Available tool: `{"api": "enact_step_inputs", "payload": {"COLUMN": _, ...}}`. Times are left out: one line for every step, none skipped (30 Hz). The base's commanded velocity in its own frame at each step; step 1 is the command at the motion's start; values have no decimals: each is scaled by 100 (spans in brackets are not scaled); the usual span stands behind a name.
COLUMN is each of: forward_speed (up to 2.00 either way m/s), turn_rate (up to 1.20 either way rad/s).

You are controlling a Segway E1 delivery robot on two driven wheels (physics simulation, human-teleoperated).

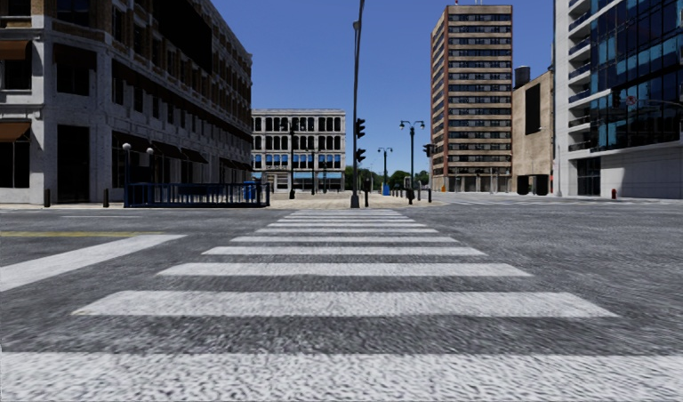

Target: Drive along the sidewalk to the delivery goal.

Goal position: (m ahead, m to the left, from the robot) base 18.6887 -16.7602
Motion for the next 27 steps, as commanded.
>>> {"api": "enact_step_inputs", "payload": {"forward_speed": 140, "turn_rate": 0}}
{"api": "enact_step_inputs", "payload": {"forward_speed": 140, "turn_rate": 0}}
{"api": "enact_step_inputs", "payload": {"forward_speed": 140, "turn_rate": 0}}
{"api": "enact_step_inputs", "payload": {"forward_speed": 140, "turn_rate": 0}}
{"api": "enact_step_inputs", "payload": {"forward_speed": 140, "turn_rate": 0}}
{"api": "enact_step_inputs", "payload": {"forward_speed": 140, "turn_rate": 0}}
{"api": "enact_step_inputs", "payload": {"forward_speed": 140, "turn_rate": 0}}
{"api": "enact_step_inputs", "payload": {"forward_speed": 140, "turn_rate": 0}}
{"api": "enact_step_inputs", "payload": {"forward_speed": 140, "turn_rate": 0}}
{"api": "enact_step_inputs", "payload": {"forward_speed": 140, "turn_rate": 0}}
{"api": "enact_step_inputs", "payload": {"forward_speed": 140, "turn_rate": 0}}
{"api": "enact_step_inputs", "payload": {"forward_speed": 140, "turn_rate": 0}}
{"api": "enact_step_inputs", "payload": {"forward_speed": 141, "turn_rate": 0}}
{"api": "enact_step_inputs", "payload": {"forward_speed": 144, "turn_rate": 0}}
{"api": "enact_step_inputs", "payload": {"forward_speed": 152, "turn_rate": 0}}
{"api": "enact_step_inputs", "payload": {"forward_speed": 155, "turn_rate": 17}}
{"api": "enact_step_inputs", "payload": {"forward_speed": 155, "turn_rate": 23}}
{"api": "enact_step_inputs", "payload": {"forward_speed": 155, "turn_rate": 25}}
{"api": "enact_step_inputs", "payload": {"forward_speed": 155, "turn_rate": 25}}
{"api": "enact_step_inputs", "payload": {"forward_speed": 155, "turn_rate": 26}}
{"api": "enact_step_inputs", "payload": {"forward_speed": 155, "turn_rate": 26}}
{"api": "enact_step_inputs", "payload": {"forward_speed": 155, "turn_rate": 26}}
{"api": "enact_step_inputs", "payload": {"forward_speed": 155, "turn_rate": 26}}
{"api": "enact_step_inputs", "payload": {"forward_speed": 155, "turn_rate": 26}}
{"api": "enact_step_inputs", "payload": {"forward_speed": 155, "turn_rate": 27}}
{"api": "enact_step_inputs", "payload": {"forward_speed": 155, "turn_rate": 28}}
{"api": "enact_step_inputs", "payload": {"forward_speed": 155, "turn_rate": 30}}
